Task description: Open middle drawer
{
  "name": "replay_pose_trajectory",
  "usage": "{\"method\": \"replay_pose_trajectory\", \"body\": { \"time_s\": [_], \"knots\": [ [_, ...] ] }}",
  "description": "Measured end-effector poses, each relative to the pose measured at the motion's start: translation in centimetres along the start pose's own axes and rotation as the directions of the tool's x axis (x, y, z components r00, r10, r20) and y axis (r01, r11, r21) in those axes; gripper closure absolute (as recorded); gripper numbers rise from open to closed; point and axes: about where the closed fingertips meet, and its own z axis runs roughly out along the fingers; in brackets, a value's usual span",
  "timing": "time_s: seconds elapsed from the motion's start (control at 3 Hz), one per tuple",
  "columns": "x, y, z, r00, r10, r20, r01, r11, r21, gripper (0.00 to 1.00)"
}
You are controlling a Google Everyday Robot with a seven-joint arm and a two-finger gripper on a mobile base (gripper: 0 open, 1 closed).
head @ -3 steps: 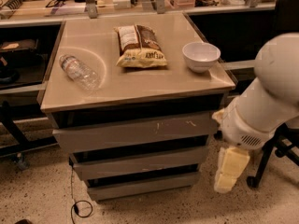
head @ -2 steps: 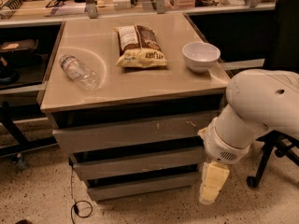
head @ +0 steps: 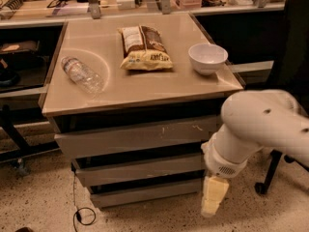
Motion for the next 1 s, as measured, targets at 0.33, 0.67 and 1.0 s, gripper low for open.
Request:
{"method": "replay_pose_trajectory", "body": {
  "time_s": [0.33,0.67,1.0],
  "knots": [
    [0.9,-1.4,8.5,0.999,-0.004,-0.033,0.003,0.9997,-0.024,0.00],
    [1.6,-4.9,17.8,1.000,-0.007,-0.028,0.006,0.9995,-0.031,0.00],
    [1.6,-4.9,17.8,1.000,-0.007,-0.028,0.006,0.9995,-0.031,0.00]
  ]
}}
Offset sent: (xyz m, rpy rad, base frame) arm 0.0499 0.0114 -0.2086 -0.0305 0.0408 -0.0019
